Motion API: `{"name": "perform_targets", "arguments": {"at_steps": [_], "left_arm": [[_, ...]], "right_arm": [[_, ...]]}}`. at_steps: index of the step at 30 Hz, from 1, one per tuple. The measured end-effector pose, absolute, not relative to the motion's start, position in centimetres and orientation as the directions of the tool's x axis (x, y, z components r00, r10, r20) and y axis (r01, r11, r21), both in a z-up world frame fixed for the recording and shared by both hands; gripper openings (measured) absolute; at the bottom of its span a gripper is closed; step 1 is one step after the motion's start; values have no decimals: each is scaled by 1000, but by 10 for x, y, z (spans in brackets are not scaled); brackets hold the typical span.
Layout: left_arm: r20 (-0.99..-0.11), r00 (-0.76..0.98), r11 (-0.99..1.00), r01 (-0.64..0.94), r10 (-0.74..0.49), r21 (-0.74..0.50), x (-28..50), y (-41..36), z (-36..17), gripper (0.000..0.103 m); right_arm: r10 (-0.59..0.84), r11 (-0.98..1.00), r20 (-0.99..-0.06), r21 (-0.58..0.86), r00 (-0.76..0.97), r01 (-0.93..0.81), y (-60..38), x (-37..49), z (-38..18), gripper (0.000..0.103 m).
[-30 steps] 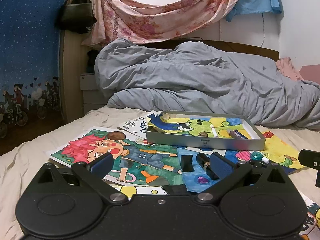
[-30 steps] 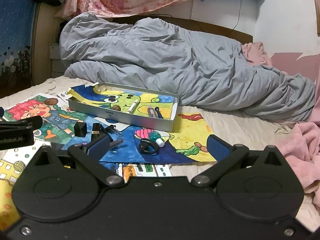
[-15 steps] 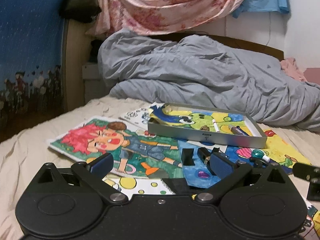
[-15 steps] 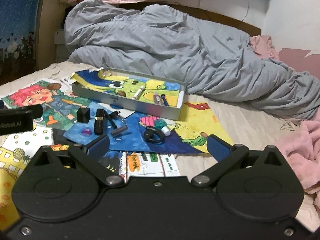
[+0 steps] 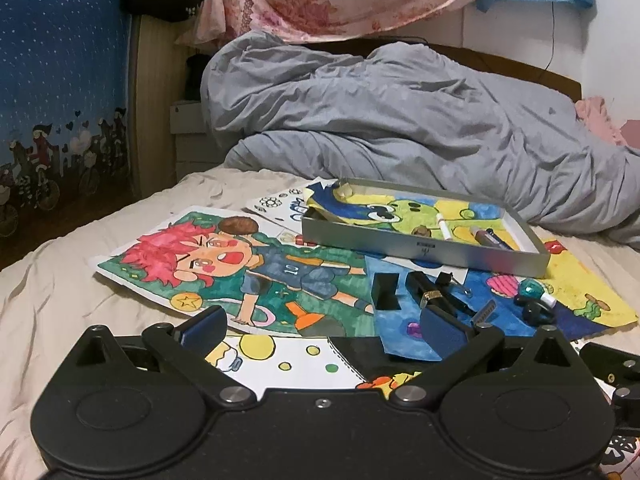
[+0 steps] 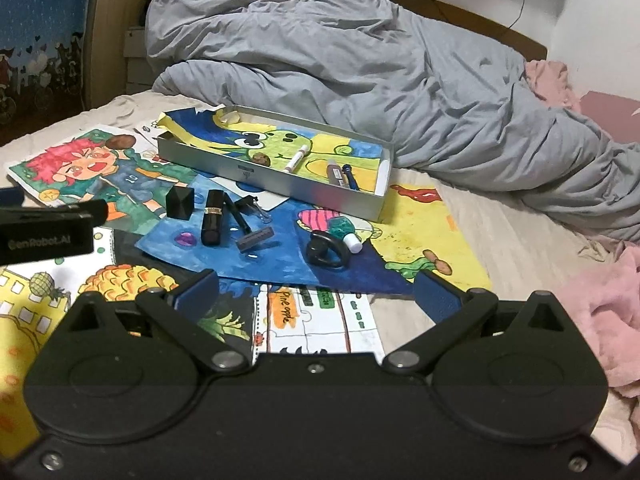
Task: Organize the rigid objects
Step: 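Move both open tools back over the remaining items on the drawings, then close the left tool on the black lipstick tube while the right tool grasps the black earhook earbud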
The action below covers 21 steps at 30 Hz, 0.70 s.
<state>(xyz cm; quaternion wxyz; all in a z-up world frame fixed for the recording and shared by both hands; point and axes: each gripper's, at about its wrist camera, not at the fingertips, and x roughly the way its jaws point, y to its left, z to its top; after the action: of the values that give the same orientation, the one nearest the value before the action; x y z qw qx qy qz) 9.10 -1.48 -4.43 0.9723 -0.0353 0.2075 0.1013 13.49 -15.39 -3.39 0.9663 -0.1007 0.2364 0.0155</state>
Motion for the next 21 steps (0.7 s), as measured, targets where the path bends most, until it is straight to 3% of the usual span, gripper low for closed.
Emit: {"name": "perform_targets", "arguments": {"at_steps": [13, 21], "left_arm": [[-459, 888, 992, -79, 24, -101, 142, -16, -55, 102], [-518, 845, 971, 2, -131, -241, 184, -21, -67, 102]], "right_arm": [[22, 965, -513, -212, 858, -151, -186, 206, -39, 102], [69, 950, -607, -202, 792, -238, -196, 259, -66, 102]]}}
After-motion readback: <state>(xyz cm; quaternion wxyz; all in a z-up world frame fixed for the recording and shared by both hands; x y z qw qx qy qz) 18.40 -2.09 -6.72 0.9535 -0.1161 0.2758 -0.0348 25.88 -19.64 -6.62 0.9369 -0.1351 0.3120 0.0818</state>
